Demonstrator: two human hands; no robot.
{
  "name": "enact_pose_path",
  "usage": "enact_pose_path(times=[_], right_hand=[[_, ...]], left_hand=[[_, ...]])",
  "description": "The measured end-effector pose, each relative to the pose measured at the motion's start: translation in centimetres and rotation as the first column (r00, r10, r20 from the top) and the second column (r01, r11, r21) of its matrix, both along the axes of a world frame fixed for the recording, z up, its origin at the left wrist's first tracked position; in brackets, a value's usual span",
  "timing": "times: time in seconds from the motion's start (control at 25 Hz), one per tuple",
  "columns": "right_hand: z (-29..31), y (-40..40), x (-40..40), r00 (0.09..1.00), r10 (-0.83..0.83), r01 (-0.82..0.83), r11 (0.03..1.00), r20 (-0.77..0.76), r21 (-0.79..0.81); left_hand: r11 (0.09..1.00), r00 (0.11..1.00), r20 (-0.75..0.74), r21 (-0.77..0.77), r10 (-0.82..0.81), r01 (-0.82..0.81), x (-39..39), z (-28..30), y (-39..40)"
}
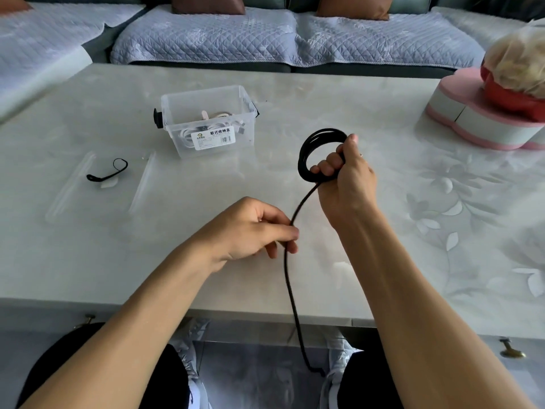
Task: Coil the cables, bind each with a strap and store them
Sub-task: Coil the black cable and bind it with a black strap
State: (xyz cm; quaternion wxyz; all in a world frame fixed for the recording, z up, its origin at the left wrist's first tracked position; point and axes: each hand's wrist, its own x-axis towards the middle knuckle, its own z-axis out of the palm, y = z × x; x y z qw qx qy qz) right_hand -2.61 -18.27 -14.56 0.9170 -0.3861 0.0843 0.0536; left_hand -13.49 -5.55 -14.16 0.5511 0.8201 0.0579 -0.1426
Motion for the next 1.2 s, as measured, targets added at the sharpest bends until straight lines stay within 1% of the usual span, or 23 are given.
enact_pose_path(times=[0.08,0.12,0.2,0.28,0.36,0.44,0.48,0.52,0.56,0.64,0.76,0.8,0.84,0.88,0.96,1.04,1.12,1.2], right_hand=[[0.0,-0.7,0.0,0.997,0.070,-0.068,0.994,0.019,-0.085],[-0.1,-0.9,-0.2,0.992,0.126,-0.121,0.980,0.028,-0.157],[-0.3,-1.0,-0.8,0.964,0.256,-0.222,0.919,0.066,-0.325],[-0.4,-0.8,-1.5,0.918,0.373,-0.255,0.816,0.135,-0.519],[-0.5,-0.4,-2.3,0.853,0.480,-0.229,0.697,0.205,-0.680],[-0.9,-0.1,-2.8,0.794,0.559,-0.153,0.562,0.238,-0.813],[-1.1,0.1,-2.8,0.790,0.566,-0.107,0.507,0.237,-0.855],[-1.3,0.2,-2.7,0.805,0.544,-0.069,0.480,0.236,-0.874],[-1.5,0.2,-2.4,0.834,0.499,-0.035,0.476,0.237,-0.879],[-1.6,0.1,-1.6,0.908,0.341,0.038,0.513,0.244,-0.857],[-1.5,-0.9,-0.4,0.964,0.087,0.156,0.575,0.250,-0.803],[-1.5,-1.2,0.0,0.971,0.020,0.178,0.596,0.236,-0.783],[-1.5,-1.5,0.3,0.975,-0.029,0.193,0.608,0.221,-0.770],[-1.5,-1.6,0.5,0.977,-0.047,0.194,0.618,0.210,-0.762],[-1.5,-1.5,0.6,0.979,0.018,0.145,0.645,0.205,-0.750],[-1.5,-0.9,0.1,0.970,0.143,0.051,0.668,0.195,-0.743],[-1.1,-0.2,-0.9,0.948,0.254,-0.042,0.697,0.191,-0.716],[-0.8,0.2,-1.8,0.923,0.334,-0.127,0.734,0.192,-0.667]], left_hand=[[0.977,0.983,-0.023,-0.108,0.183,-0.184,0.3,0.2,1.2],[0.940,0.956,-0.036,-0.175,0.291,-0.293,0.4,0.4,1.8],[0.837,0.880,-0.045,-0.286,0.473,-0.465,0.8,0.6,2.6],[0.705,0.795,-0.097,-0.408,0.598,-0.580,1.3,0.7,3.0],[0.559,0.747,-0.226,-0.538,0.625,-0.631,1.7,0.9,3.2],[0.396,0.759,-0.335,-0.696,0.559,-0.599,1.7,1.1,3.3],[0.331,0.778,-0.340,-0.761,0.529,-0.558,1.7,1.1,3.4],[0.304,0.797,-0.315,-0.802,0.515,-0.514,1.7,1.2,3.6],[0.317,0.814,-0.273,-0.821,0.512,-0.475,1.6,1.2,3.8],[0.416,0.849,-0.200,-0.802,0.488,-0.429,1.4,1.4,4.2],[0.566,0.889,-0.214,-0.705,0.404,-0.427,1.0,1.6,4.8],[0.595,0.891,-0.220,-0.678,0.396,-0.432,0.9,1.6,5.0],[0.600,0.890,-0.215,-0.673,0.401,-0.433,0.8,1.6,5.0],[0.581,0.890,-0.193,-0.697,0.414,-0.421,0.9,1.6,5.0],[0.514,0.890,-0.111,-0.782,0.442,-0.353,1.1,1.6,4.7],[0.489,0.881,-0.043,-0.818,0.472,-0.302,1.4,1.4,4.0],[0.515,0.852,-0.013,-0.791,0.523,-0.329,1.7,1.1,3.1],[0.600,0.798,0.070,-0.699,0.598,-0.389,1.9,0.9,2.2]])
